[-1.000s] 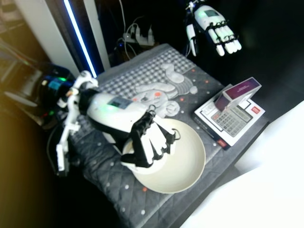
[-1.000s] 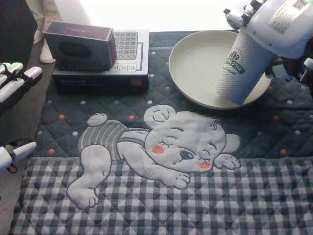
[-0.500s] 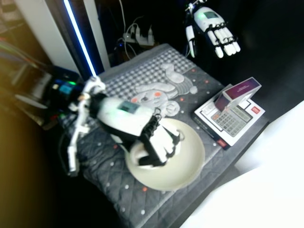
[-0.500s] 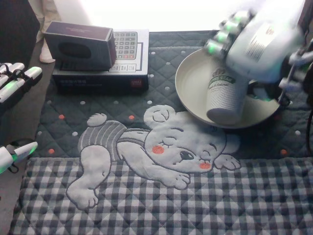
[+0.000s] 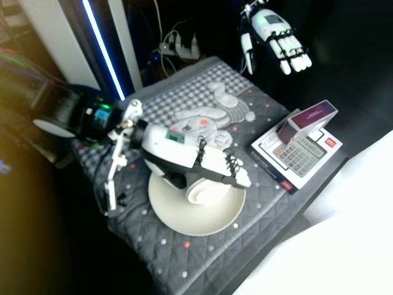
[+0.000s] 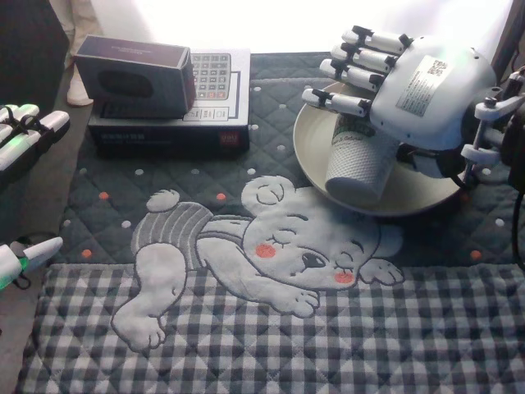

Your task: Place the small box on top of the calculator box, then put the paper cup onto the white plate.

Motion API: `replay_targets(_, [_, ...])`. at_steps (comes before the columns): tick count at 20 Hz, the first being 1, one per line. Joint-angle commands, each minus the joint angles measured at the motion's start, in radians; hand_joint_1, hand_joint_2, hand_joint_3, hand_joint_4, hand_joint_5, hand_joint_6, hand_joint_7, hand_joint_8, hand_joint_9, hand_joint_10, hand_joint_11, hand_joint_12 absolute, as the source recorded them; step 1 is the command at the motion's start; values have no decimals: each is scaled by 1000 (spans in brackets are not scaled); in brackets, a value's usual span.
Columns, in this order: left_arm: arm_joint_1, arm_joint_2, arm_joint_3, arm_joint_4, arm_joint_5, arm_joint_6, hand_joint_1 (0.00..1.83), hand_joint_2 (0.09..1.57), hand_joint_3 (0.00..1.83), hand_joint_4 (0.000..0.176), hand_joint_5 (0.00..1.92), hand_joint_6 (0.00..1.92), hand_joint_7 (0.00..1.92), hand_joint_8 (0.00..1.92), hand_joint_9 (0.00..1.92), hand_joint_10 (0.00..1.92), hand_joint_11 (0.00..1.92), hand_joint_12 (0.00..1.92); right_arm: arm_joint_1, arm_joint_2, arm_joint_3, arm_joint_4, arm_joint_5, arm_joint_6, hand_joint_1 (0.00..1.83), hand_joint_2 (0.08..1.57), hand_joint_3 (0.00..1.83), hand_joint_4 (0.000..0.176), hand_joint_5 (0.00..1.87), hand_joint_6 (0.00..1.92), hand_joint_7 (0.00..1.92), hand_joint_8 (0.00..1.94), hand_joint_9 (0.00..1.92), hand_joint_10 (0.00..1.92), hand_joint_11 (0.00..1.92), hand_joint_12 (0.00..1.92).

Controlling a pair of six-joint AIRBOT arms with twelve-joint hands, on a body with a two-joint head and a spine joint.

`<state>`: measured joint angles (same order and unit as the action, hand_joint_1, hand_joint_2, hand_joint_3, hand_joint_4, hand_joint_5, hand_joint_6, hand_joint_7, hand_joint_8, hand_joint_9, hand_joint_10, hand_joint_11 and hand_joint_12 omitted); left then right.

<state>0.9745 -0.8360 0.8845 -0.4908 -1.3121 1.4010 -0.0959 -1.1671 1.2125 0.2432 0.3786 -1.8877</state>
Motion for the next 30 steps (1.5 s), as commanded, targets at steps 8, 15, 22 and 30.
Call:
replay_targets(8, [-2, 5, 0, 4, -127, -5, 740, 1209, 0, 94, 0, 0, 0, 0, 0, 0, 0, 0, 3, 49, -31, -22, 82, -3, 718, 990, 29, 173, 0, 0, 0, 0, 0, 0, 0, 854])
replay_targets(15, [1, 4, 1, 3, -126, -5, 749, 1190, 0, 104, 0, 0, 0, 0, 0, 0, 0, 0, 3, 81, -50, -20, 138, -3, 574, 995, 0, 134, 0, 0, 0, 0, 0, 0, 0, 415])
replay_targets(22, [3, 4, 2, 2, -122, -5, 728, 1164, 0, 102, 0, 0, 0, 0, 0, 0, 0, 0, 3, 97, -50, 3, 158, -3, 573, 1071, 5, 85, 0, 0, 0, 0, 0, 0, 0, 700])
replay_targets(30, [10, 7, -5, -3, -133, -5, 710, 1176, 2, 122, 0, 0, 0, 0, 0, 0, 0, 0, 3, 208, -158, -46, 225, 11, 554, 1015, 0, 150, 0, 0, 0, 0, 0, 0, 0, 15])
